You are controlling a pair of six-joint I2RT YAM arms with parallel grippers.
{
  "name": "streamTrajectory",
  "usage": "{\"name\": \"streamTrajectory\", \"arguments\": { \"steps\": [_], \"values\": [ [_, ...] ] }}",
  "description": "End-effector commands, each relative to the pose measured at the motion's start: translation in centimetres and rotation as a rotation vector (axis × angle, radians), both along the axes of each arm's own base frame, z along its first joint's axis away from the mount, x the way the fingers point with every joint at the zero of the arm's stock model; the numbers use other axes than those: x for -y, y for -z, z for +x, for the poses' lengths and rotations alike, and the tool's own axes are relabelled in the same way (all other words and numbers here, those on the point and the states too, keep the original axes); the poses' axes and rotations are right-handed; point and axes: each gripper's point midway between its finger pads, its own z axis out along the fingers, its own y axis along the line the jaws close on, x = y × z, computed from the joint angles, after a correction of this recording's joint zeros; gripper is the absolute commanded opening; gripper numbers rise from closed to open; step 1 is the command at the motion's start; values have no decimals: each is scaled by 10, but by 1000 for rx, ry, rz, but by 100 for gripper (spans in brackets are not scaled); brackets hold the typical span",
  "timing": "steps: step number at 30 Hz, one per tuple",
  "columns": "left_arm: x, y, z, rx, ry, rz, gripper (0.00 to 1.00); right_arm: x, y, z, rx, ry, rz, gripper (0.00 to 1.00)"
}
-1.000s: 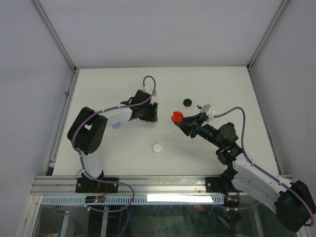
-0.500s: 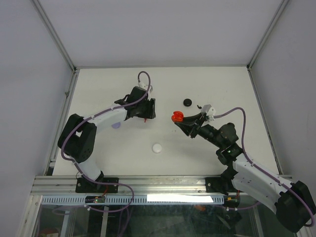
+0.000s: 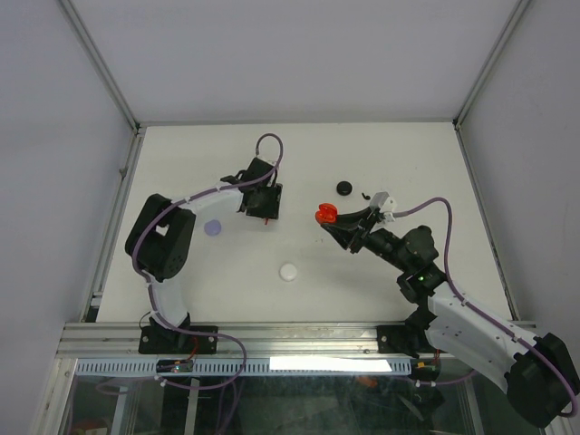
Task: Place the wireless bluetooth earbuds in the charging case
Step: Pick up the earbud from the center of the board.
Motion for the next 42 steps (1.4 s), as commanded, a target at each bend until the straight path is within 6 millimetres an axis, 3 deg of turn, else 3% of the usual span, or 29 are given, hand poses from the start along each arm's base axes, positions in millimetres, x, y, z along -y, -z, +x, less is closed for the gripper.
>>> {"name": "streamTrajectory", "arguments": {
  "steps": [1, 20, 29, 42],
  "values": [
    [-3, -13, 17, 28, -12, 5, 47, 4, -10, 3, 43, 26, 18, 3],
    [-7, 11, 8, -72, 28, 73, 31, 4, -15, 3, 52, 24, 26, 3],
    [-14, 21, -7, -128, 54, 161, 30, 4, -16, 2, 53, 21, 29, 3],
    [-10, 33, -13, -182, 80, 218, 27, 5, -18, 2, 53, 22, 29, 3]
  ]
}}
